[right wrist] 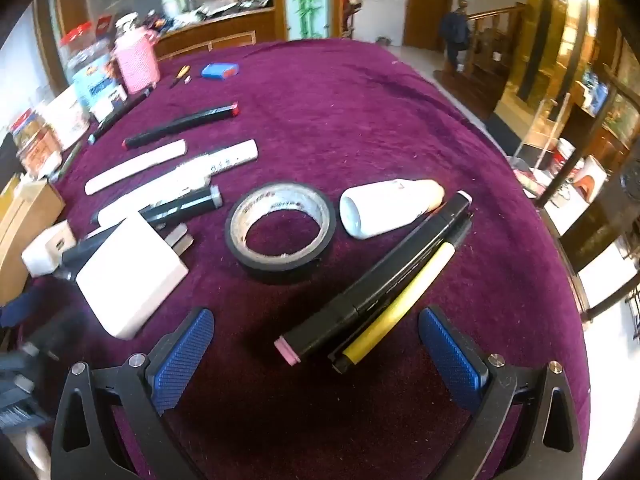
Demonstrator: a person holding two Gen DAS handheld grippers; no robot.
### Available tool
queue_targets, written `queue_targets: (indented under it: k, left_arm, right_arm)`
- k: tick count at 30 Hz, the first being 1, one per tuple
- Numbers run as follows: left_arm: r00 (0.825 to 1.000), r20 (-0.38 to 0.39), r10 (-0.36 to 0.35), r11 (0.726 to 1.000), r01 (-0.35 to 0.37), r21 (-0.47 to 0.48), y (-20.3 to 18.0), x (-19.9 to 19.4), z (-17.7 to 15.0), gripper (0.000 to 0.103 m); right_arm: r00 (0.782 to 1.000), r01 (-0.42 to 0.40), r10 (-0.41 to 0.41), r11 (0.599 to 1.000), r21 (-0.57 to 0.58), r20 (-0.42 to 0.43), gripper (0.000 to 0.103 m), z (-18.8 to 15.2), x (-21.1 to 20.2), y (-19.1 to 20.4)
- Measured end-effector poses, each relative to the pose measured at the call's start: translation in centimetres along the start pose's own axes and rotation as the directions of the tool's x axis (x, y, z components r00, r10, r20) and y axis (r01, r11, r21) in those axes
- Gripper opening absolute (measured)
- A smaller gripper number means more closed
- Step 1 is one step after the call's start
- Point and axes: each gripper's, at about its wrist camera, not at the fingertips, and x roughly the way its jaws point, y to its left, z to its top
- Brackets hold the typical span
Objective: Organize rigid objects
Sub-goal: 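Grasp the black red-capped marker on the table with the left tool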
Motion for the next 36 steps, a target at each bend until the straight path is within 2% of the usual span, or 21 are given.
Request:
queue_targets:
  k: [2,6,10,11,13,15,16,17,18,19,21,24,28,30,31,32,35,36]
  left_arm:
    - [1.0,0.025,-0.011,0.998,0.012,-0.057,1.9,-0.7,0.0,0.102]
    - [0.999,0.045,-0.013,0.997,0.016,-0.074,4.6,-1.9,0.0,0.102]
    - [0.991,0.132,0.029,0.999,-0.034,0.04,4.1,-4.8,0.2,0.101]
    - [0.988,0.154,0.033,0.997,-0.045,0.069,4.0,-5.3,0.6,0.101]
    - [0.979,0.199,0.037,0.991,-0.062,0.12,3.6,-6.5,1.4,0.101]
    - [0.974,0.225,0.022,0.987,-0.057,0.15,3.3,-7.1,2.5,0.101]
    - [0.971,0.24,0.004,0.984,-0.047,0.171,3.0,-7.2,3.2,0.101]
    - [0.968,0.251,-0.005,0.979,-0.046,0.197,2.6,-7.1,4.1,0.101]
    - [0.968,0.253,-0.002,0.975,-0.054,0.217,2.1,-6.9,4.9,0.101]
    - [0.968,0.253,-0.001,0.968,-0.063,0.244,1.4,-6.4,5.8,0.101]
    - [0.97,0.243,0.001,0.95,-0.077,0.302,-0.2,-5.3,7.2,0.101]
    - [0.973,0.217,0.079,0.913,-0.158,0.375,-2.4,-2.4,9.5,0.101]
    - [0.982,0.164,0.092,0.876,-0.158,0.456,-3.7,1.4,12.0,0.101]
    - [0.986,0.138,0.093,0.854,-0.15,0.498,-4.2,3.8,13.2,0.101]
    - [0.989,0.116,0.093,0.842,-0.14,0.52,-4.4,5.2,13.8,0.096]
    - [0.992,0.093,0.089,0.835,-0.125,0.536,-4.6,6.4,14.3,0.082]
    - [0.998,-0.017,0.054,0.826,-0.035,0.562,-4.8,10.2,15.9,0.056]
    - [0.998,-0.049,0.037,0.828,-0.004,0.561,-4.7,11.2,16.3,0.054]
  right_arm:
    - [0.999,-0.005,0.005,1.0,-0.004,-0.035,0.102,0.5,0.2,0.0]
    - [0.999,0.009,-0.009,1.0,-0.017,-0.037,0.102,0.4,0.3,0.2]
    - [0.999,0.045,-0.044,0.999,0.01,-0.024,0.102,0.0,-0.3,0.2]
    - [0.998,0.054,-0.054,0.998,0.035,0.01,0.102,-0.2,-1.3,-0.1]
    - [0.995,0.018,-0.026,0.997,0.079,0.1,0.102,-0.2,-3.9,-0.7]
    - [0.968,-0.036,0.005,0.992,0.12,0.252,0.102,-0.2,-7.5,-1.4]
    - [0.944,-0.036,-0.009,0.991,0.131,0.331,0.102,0.0,-9.0,-1.6]
    - [0.903,-0.04,-0.025,0.989,0.141,0.429,0.102,0.3,-10.4,-1.8]
    - [0.877,-0.063,-0.012,0.988,0.139,0.481,0.102,0.7,-10.8,-1.9]
    - [0.864,-0.084,0.005,0.987,0.135,0.504,0.102,1.7,-10.7,-1.9]
    - [0.902,-0.07,-0.003,0.986,0.152,0.431,0.102,5.0,-8.6,-2.0]
    - [0.936,-0.167,0.087,0.963,0.21,0.342,0.102,9.0,-4.6,-2.5]
    - [0.928,-0.213,0.122,0.949,0.232,0.351,0.102,10.3,-1.9,-2.7]
    - [0.933,-0.221,0.14,0.95,0.219,0.333,0.102,10.0,-1.3,-2.7]
    - [0.931,-0.221,0.139,0.951,0.217,0.339,0.102,9.7,-1.4,-3.1]
    - [0.932,-0.209,0.127,0.953,0.218,0.339,0.102,9.4,-1.2,-3.2]
    - [0.94,-0.22,0.141,0.946,0.237,0.309,0.102,9.3,-0.7,-3.9]
    - [0.942,-0.226,0.148,0.943,0.243,0.3,0.102,9.3,-0.4,-3.9]
